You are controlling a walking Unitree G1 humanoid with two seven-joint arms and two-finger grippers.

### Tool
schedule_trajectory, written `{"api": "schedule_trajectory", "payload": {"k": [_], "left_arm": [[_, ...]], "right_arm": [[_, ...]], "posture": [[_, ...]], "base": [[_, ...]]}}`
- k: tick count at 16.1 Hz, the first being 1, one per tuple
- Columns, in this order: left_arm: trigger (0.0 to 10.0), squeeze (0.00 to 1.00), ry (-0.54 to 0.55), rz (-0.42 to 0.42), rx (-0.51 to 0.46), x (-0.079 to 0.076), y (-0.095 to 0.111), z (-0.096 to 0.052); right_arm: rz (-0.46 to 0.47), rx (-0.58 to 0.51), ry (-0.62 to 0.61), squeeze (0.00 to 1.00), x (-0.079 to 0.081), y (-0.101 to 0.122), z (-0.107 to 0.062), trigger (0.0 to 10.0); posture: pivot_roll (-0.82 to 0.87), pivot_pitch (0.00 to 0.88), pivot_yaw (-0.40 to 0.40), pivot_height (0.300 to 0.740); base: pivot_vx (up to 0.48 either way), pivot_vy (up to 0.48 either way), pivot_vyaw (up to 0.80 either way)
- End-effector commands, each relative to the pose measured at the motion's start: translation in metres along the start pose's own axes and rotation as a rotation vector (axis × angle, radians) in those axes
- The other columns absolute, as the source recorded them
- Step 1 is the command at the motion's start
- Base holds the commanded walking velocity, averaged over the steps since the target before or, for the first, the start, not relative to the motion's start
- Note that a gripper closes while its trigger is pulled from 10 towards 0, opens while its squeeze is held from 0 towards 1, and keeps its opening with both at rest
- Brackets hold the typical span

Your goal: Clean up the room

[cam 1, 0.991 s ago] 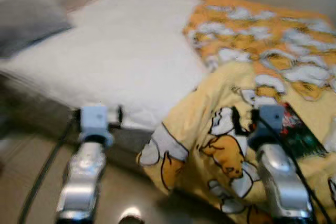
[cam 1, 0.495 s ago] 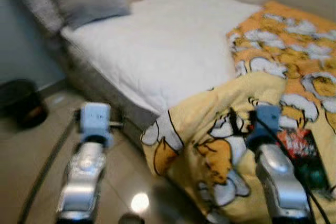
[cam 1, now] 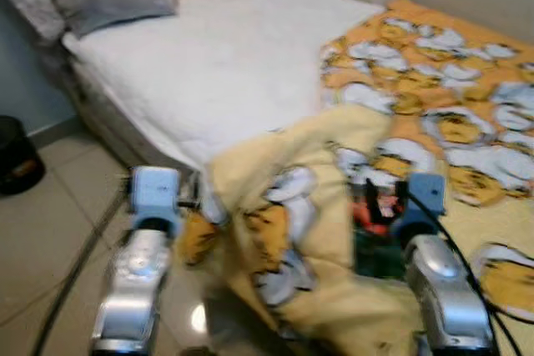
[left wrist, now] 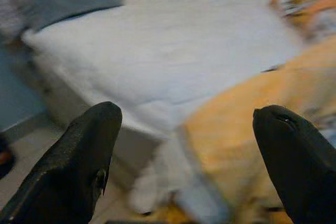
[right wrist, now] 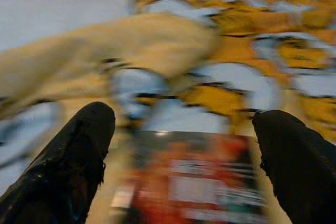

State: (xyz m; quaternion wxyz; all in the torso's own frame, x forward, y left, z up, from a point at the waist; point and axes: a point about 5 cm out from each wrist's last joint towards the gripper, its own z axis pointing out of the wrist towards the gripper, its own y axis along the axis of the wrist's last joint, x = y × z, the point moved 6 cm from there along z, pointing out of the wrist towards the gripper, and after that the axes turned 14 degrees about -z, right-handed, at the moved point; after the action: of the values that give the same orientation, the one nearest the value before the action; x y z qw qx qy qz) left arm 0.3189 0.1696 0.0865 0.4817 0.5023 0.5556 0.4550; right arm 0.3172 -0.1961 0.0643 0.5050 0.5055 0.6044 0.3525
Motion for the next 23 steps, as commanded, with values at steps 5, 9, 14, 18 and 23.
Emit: {"api": "schedule_trajectory", "payload": {"k": [5, 9, 14, 18, 23], "left_arm": [[10.0, 1.00, -0.015, 0.022, -0.009, 0.005, 0.004, -0.002], [10.0, 1.00, -0.071, 0.036, -0.002, -0.003, 0.002, -0.006], [10.0, 1.00, -0.403, 0.155, 0.106, -0.038, -0.018, -0.022], [10.0, 1.00, -0.751, 0.158, 0.261, -0.069, -0.031, -0.045], [10.0, 1.00, -0.829, 0.186, 0.352, -0.068, -0.065, -0.046]], "right_arm": [[0.053, -0.041, 0.145, 0.00, 0.016, 0.009, -0.001, 10.0], [0.028, -0.004, 0.150, 0.00, 0.007, 0.003, 0.009, 10.0], [0.196, 0.202, 0.227, 1.00, 0.000, -0.030, 0.032, 10.0], [0.310, 0.293, 0.264, 0.00, -0.013, -0.046, 0.052, 10.0], [0.356, 0.408, 0.303, 0.00, -0.020, -0.076, 0.043, 10.0]], "posture": [[0.05, 0.000, -0.014, 0.740], [0.05, 0.000, -0.020, 0.740], [0.05, 0.000, -0.019, 0.740], [0.04, 0.000, -0.034, 0.740], [0.04, 0.000, -0.051, 0.740]], "base": [[0.000, 0.000, 0.00], [0.000, 0.000, 0.00], [0.000, 0.000, 0.00], [0.000, 0.000, 0.00], [0.000, 0.000, 0.00]]}}
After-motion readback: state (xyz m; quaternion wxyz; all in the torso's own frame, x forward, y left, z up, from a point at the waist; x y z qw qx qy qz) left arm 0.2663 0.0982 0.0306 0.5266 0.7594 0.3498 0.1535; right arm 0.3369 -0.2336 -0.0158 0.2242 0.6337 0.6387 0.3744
